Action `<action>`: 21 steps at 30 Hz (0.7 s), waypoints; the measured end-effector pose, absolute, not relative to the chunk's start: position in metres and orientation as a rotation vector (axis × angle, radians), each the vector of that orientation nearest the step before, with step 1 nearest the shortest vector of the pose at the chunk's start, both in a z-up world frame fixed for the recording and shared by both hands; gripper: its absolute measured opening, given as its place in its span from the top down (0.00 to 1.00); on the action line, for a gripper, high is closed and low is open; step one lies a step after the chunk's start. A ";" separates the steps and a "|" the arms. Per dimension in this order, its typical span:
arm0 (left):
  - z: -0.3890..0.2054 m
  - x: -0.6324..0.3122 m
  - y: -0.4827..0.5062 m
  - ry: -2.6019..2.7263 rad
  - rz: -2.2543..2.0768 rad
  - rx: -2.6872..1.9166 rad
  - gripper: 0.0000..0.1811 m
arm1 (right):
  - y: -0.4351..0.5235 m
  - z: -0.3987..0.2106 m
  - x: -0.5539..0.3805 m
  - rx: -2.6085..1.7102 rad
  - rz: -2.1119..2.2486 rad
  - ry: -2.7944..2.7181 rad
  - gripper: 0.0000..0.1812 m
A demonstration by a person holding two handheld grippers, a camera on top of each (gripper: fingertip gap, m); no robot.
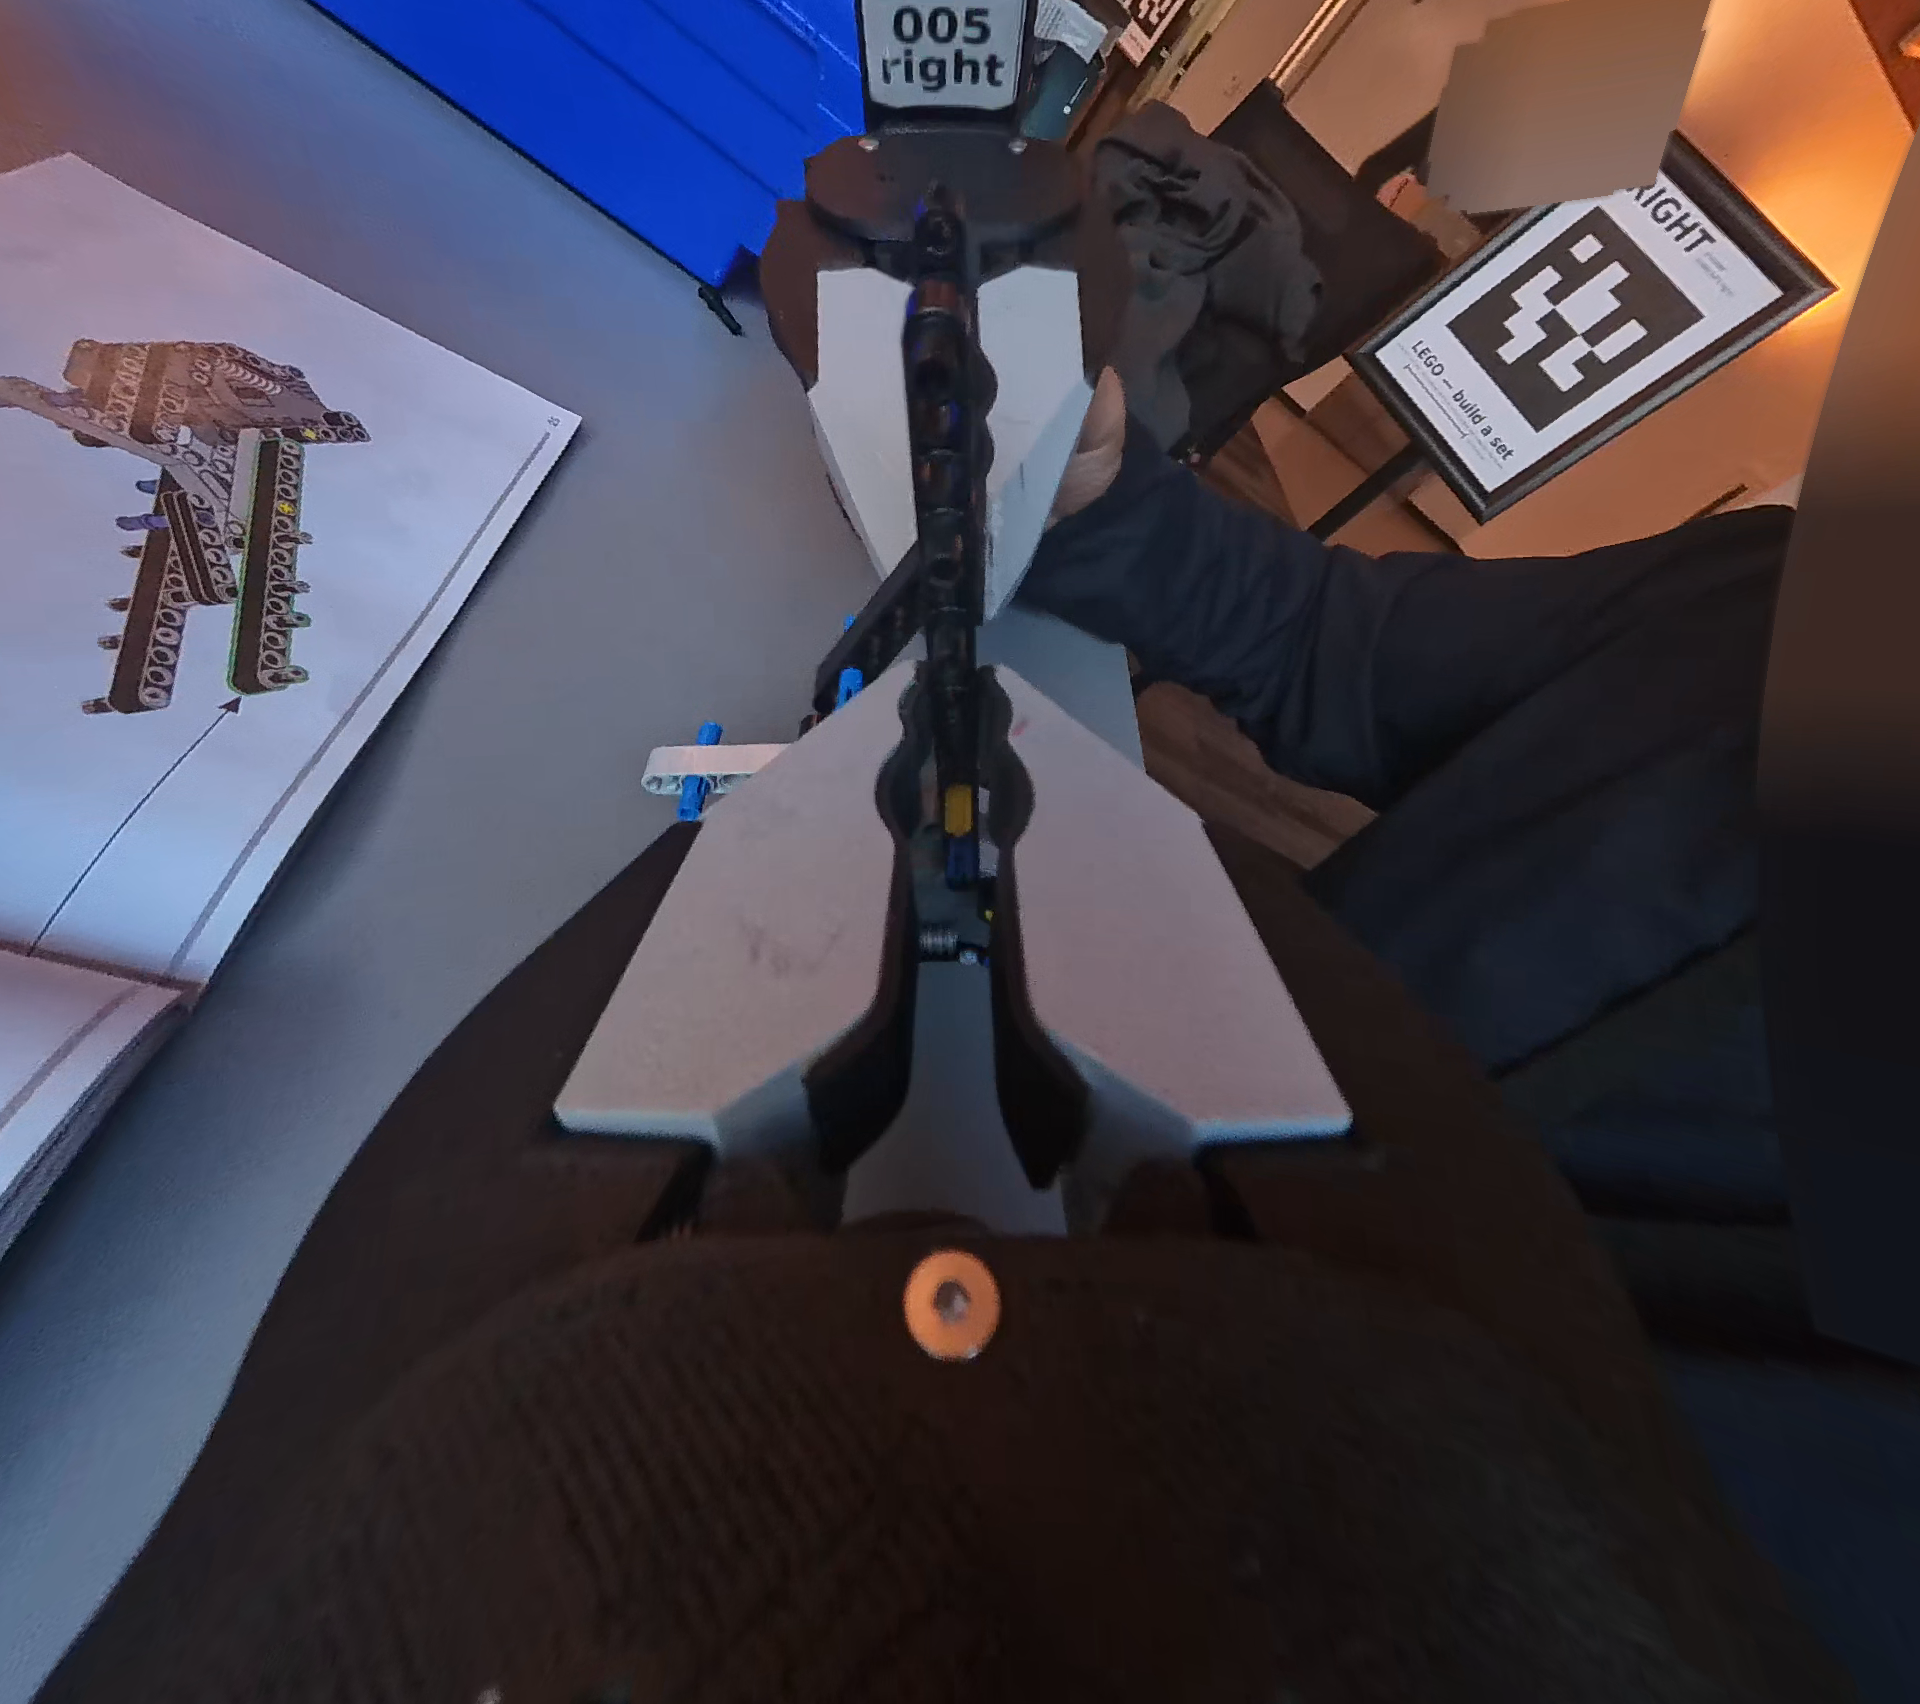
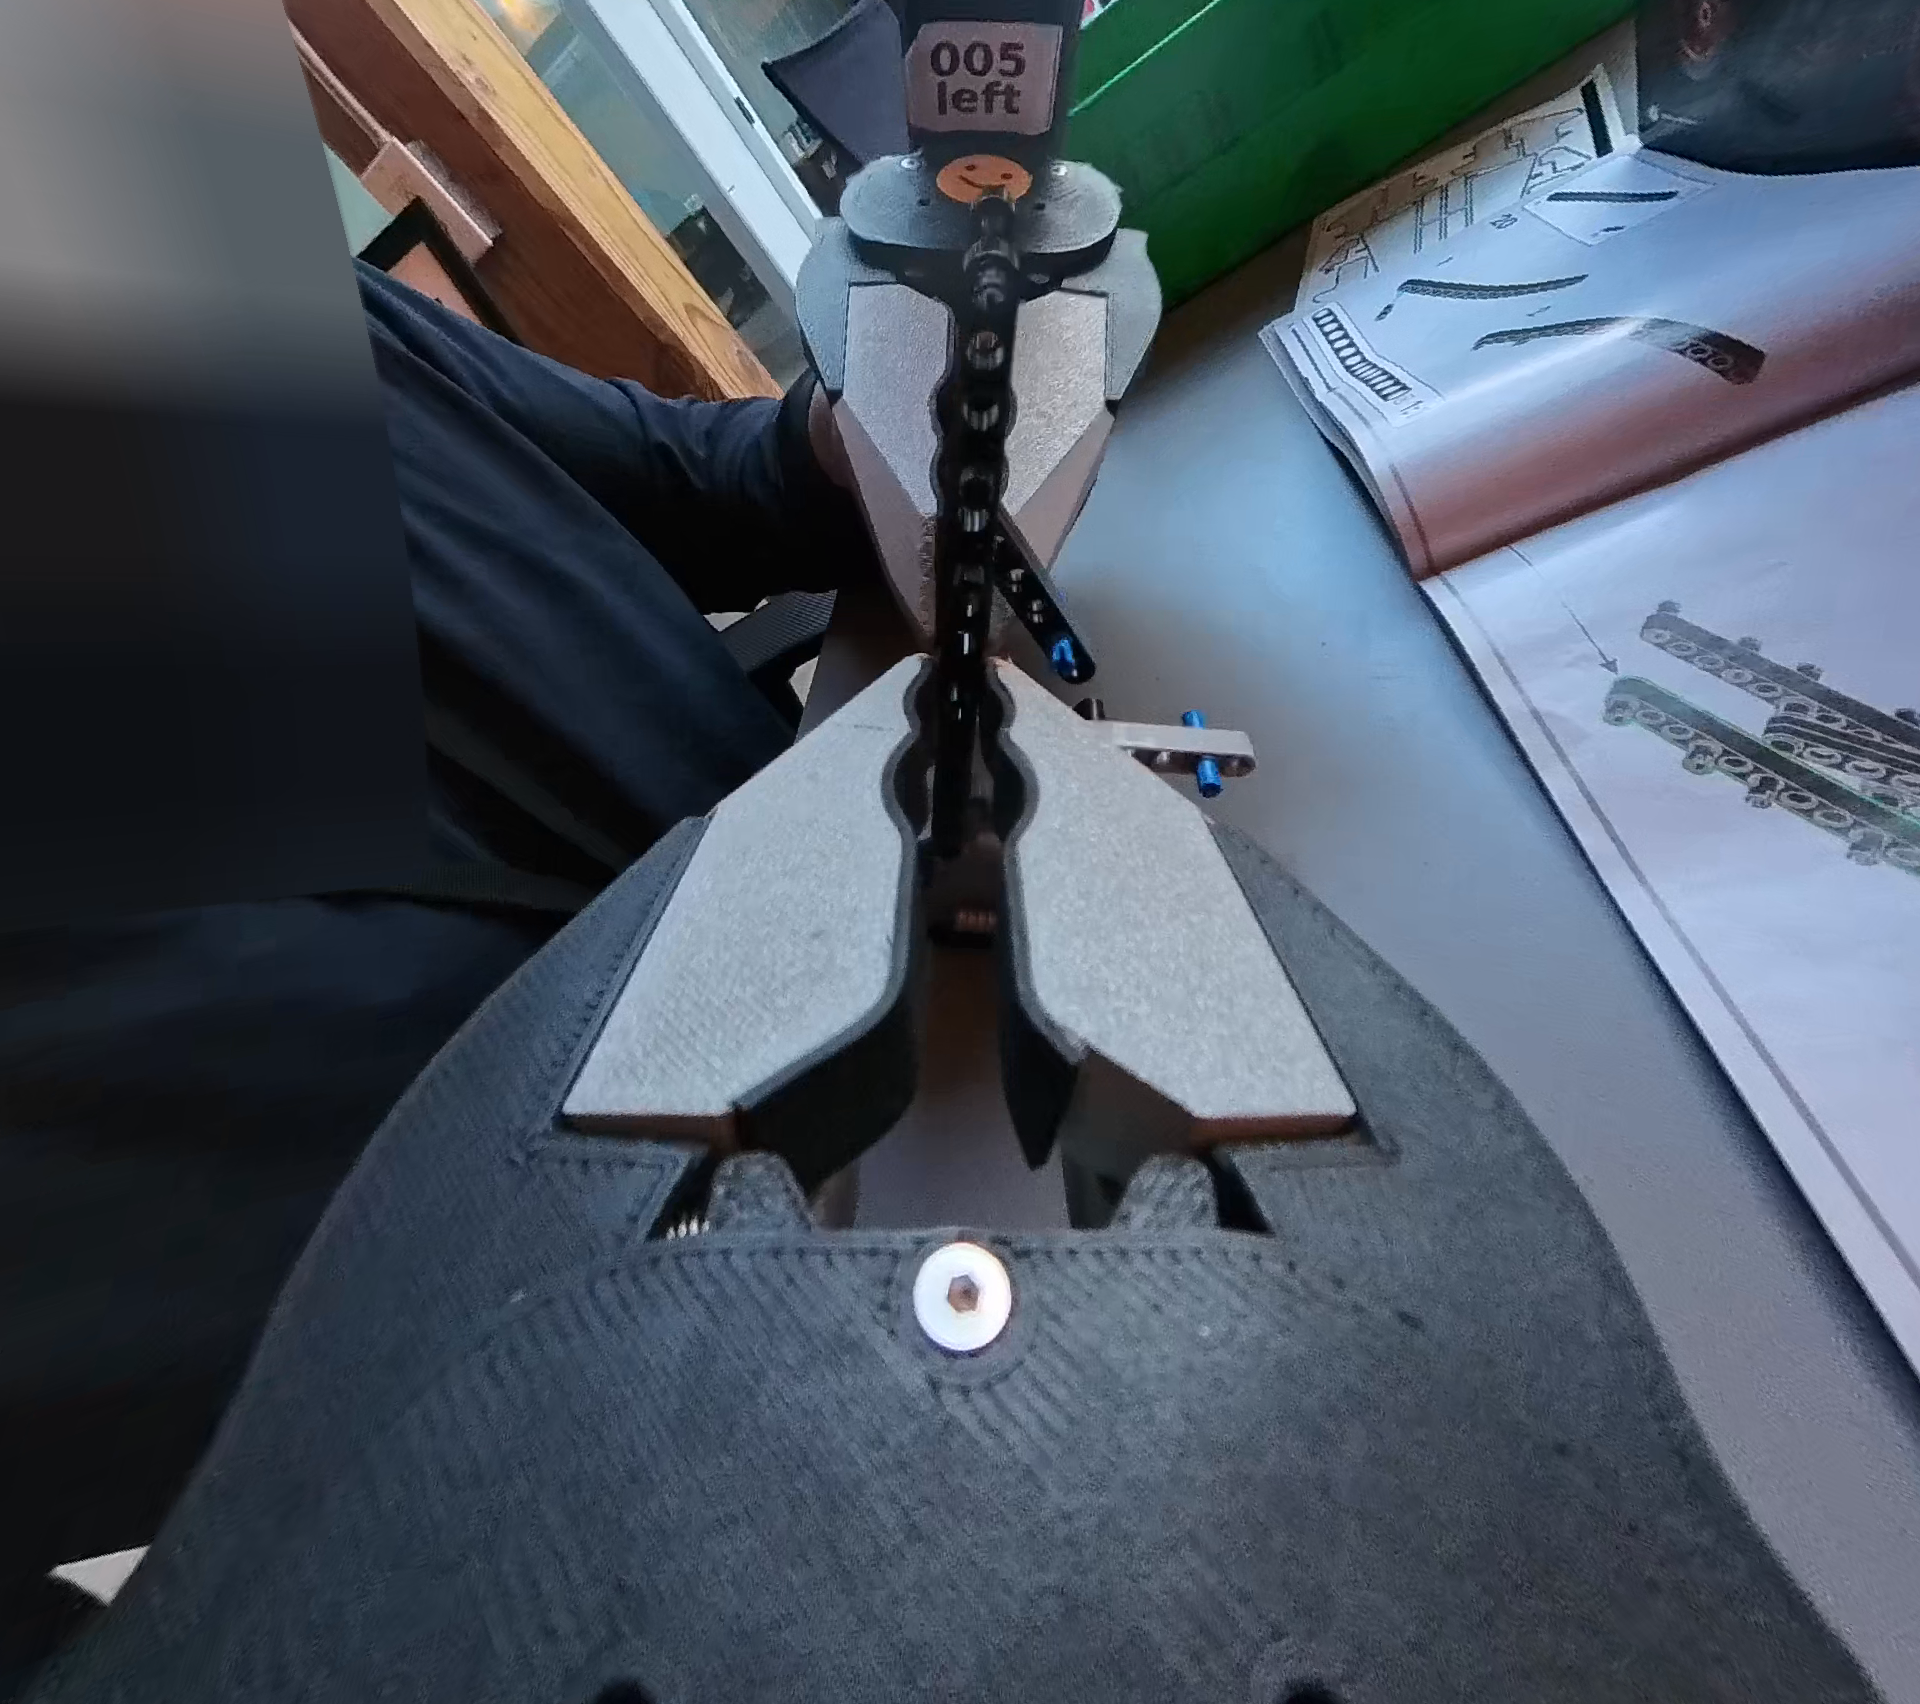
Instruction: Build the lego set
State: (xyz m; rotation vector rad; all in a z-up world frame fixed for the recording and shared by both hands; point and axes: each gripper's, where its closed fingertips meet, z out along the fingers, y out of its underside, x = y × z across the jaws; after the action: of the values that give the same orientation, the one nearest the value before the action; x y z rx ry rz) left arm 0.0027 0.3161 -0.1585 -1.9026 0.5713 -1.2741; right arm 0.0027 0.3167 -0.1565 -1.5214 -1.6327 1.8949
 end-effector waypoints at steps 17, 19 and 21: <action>-0.163 -0.018 0.329 0.454 -1.294 -1.886 0.97 | 0.329 -0.171 0.012 -1.673 1.876 -1.614 0.96; -0.162 -0.018 0.328 0.448 -1.280 -1.873 0.97 | 0.322 -0.178 0.011 -1.698 1.849 -1.655 0.93; -0.161 -0.016 0.327 0.438 -1.293 -1.859 0.97 | 0.316 -0.185 0.006 -1.714 1.809 -1.687 0.92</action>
State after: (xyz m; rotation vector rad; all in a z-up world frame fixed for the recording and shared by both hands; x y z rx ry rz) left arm -0.0160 0.3267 -0.1614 -1.8595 0.4384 -1.2935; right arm 0.0055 0.3157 -0.1855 -1.7143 -1.6872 1.8092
